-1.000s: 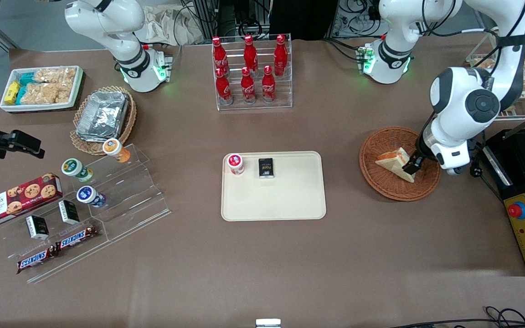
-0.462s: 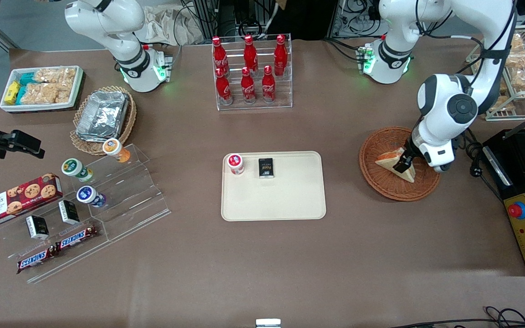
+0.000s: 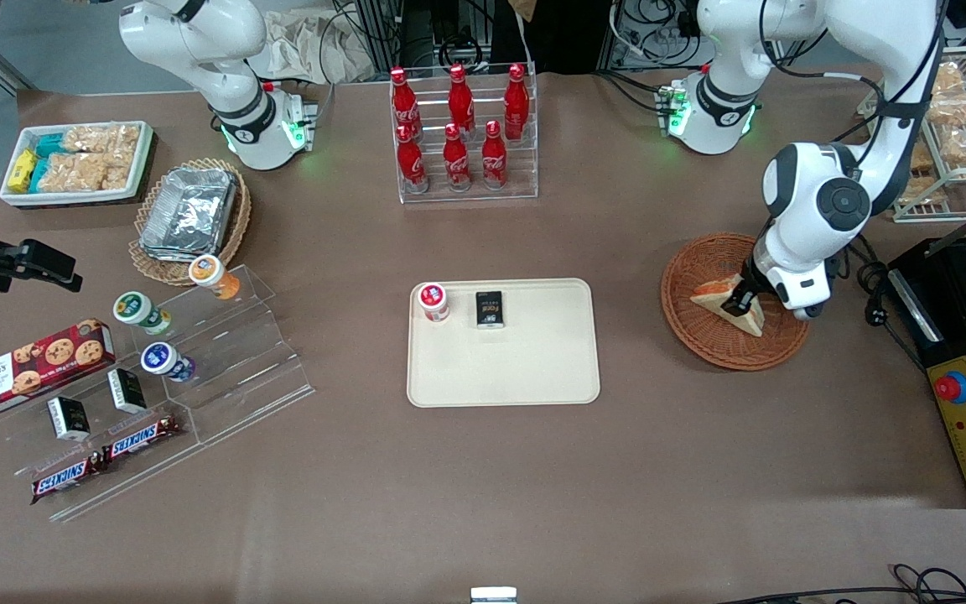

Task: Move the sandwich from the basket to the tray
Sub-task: 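Lower the left gripper and close it on the sandwich's edge, then lift the sandwich and carry it over the cream tray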

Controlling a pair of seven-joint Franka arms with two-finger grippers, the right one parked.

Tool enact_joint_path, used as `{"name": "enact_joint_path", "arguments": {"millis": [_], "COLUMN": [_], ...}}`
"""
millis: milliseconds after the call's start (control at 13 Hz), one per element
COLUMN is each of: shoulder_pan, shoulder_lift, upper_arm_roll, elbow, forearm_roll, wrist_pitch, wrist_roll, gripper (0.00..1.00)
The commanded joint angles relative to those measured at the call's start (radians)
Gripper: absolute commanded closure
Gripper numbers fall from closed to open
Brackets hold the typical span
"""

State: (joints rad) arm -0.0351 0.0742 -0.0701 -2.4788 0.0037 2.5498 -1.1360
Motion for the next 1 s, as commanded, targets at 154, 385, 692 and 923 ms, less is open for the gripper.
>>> {"name": "enact_joint_path", "arguments": {"millis": [154,385,692,923], "shoulder_pan": [-0.011,-0.012,-0.012,-0.014], "shoulder_lift": [-0.076,-0.102,-0.076,0.016], "upper_arm_roll": [-0.036,-0.103,-0.279,-0.436], "elbow": [0.02,0.148,0.338,0.417], "forearm_roll": [0.021,0.021,0.048,0.154], "wrist_pitch": [-0.012,-0.23,-0.429,-0.45], "wrist_roll": [0.046,0.12,0.145,0.207], "gripper": [1.0,1.0,1.0,1.0]}}
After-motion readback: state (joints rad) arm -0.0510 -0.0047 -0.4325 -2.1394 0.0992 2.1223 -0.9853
